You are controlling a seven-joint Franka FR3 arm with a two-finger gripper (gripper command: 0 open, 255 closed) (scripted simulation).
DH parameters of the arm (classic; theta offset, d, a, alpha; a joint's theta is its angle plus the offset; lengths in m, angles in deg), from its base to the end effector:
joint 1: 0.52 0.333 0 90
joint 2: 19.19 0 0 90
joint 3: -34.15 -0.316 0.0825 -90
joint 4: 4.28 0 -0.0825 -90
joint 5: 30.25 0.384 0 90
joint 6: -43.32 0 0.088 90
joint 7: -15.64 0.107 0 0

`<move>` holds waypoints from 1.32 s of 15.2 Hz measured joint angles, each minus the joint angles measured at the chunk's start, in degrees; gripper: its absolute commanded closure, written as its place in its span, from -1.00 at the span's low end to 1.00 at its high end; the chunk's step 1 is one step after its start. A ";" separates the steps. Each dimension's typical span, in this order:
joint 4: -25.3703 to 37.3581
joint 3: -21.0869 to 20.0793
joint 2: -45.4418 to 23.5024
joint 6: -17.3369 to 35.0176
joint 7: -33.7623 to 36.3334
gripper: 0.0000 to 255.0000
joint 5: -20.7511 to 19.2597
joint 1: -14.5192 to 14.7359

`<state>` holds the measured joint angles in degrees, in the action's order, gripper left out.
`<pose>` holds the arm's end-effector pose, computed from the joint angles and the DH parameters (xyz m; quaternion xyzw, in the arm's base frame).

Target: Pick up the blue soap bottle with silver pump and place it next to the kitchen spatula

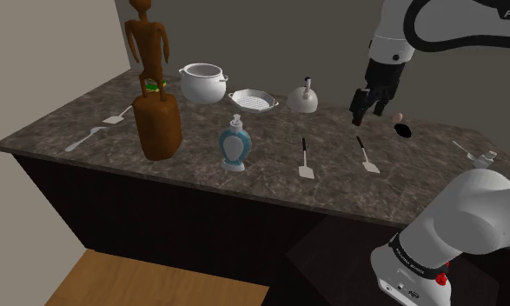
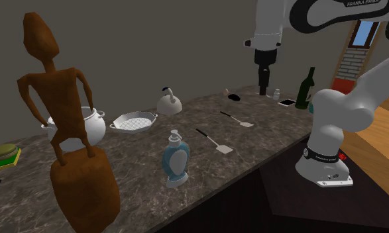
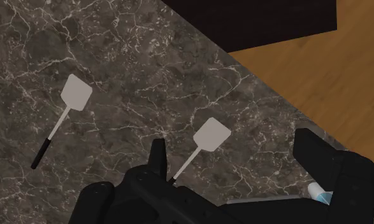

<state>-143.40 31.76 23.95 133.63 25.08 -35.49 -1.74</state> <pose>0.3118 -0.0008 0.5474 0.9941 -0.0757 -0.0443 0.0640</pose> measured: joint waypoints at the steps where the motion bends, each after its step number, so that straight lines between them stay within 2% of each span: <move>1: 0.00 0.00 0.00 0.00 0.00 -1.00 0.00 0.00; 13: 6.37 -6.23 -17.82 14.88 11.51 -1.00 5.64 1.41; 20: 16.30 -9.61 -32.22 21.97 18.71 -1.00 5.91 1.80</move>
<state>-127.09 22.15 -8.27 155.60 43.79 -29.58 0.06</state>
